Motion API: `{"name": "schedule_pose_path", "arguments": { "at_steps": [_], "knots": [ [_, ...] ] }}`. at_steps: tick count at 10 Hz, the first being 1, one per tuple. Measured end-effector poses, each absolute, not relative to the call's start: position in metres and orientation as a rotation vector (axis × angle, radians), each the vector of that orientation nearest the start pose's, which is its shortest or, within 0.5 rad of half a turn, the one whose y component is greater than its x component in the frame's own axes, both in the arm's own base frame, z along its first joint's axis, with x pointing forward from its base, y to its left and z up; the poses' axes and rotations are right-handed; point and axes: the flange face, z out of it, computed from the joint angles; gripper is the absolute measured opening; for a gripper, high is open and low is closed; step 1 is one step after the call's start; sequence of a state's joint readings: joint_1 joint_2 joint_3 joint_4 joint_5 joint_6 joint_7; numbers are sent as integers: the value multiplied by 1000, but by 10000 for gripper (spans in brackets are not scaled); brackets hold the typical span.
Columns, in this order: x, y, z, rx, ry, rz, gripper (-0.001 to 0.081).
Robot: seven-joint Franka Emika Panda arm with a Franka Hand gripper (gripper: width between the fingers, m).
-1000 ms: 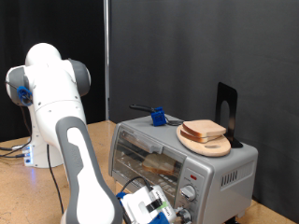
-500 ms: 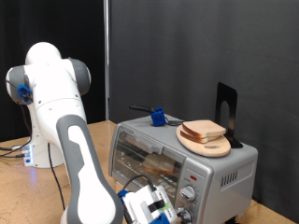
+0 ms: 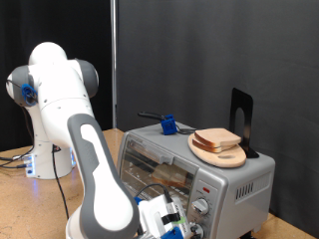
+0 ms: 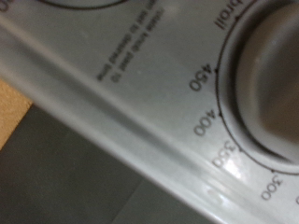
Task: Make a piece of toast with the oven
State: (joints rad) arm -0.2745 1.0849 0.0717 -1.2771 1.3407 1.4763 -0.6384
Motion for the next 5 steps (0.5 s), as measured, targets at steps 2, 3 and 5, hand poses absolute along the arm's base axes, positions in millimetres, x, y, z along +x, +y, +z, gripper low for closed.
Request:
{"name": "schedule_pose_path", "arguments": {
  "at_steps": [2, 3, 5],
  "knots": [
    [693, -42, 130, -1623, 150, 116, 0],
    [692, -43, 130, -1632, 166, 115, 0],
    [690, -44, 133, -1646, 218, 118, 0]
  ]
}}
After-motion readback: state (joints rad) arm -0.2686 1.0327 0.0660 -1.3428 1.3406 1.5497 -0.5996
